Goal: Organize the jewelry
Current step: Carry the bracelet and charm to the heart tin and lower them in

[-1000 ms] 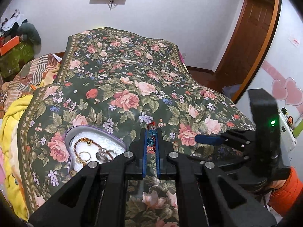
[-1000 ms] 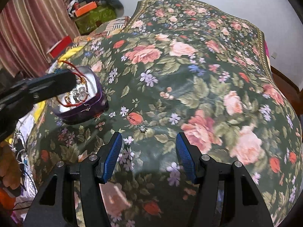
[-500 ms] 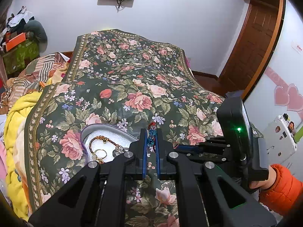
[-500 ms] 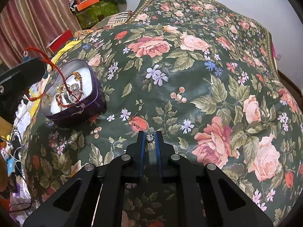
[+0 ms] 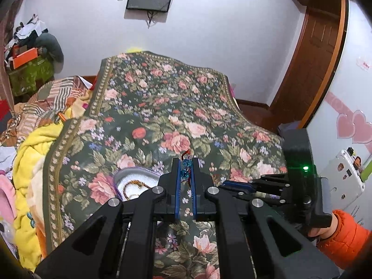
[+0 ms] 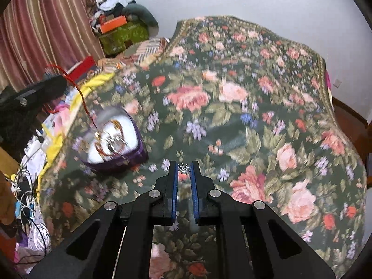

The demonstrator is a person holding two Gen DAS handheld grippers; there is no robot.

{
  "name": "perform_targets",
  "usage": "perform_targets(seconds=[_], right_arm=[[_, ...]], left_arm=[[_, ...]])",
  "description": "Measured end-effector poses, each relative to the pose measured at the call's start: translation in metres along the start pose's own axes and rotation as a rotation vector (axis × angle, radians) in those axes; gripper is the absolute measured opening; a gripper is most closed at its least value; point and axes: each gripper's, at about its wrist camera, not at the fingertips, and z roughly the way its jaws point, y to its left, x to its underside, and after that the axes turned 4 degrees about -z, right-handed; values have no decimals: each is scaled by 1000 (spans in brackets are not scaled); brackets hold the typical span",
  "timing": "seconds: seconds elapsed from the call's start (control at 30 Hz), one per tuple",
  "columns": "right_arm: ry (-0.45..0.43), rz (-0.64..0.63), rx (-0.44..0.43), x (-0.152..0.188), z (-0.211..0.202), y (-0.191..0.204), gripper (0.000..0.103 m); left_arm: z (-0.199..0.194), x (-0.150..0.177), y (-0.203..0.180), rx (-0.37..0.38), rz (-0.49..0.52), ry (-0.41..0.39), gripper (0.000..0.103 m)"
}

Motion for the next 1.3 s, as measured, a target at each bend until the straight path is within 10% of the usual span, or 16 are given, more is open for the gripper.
perform_targets(seconds=[0.63,1.3], right_arm=[[-115,-62,-65,-39,-18,44,9],[-33,-79,-120,-44,35,64,9]], left_arm=[[-27,-12,34,-61,-46,-73,6],[19,6,63,-57,-67,42,6]])
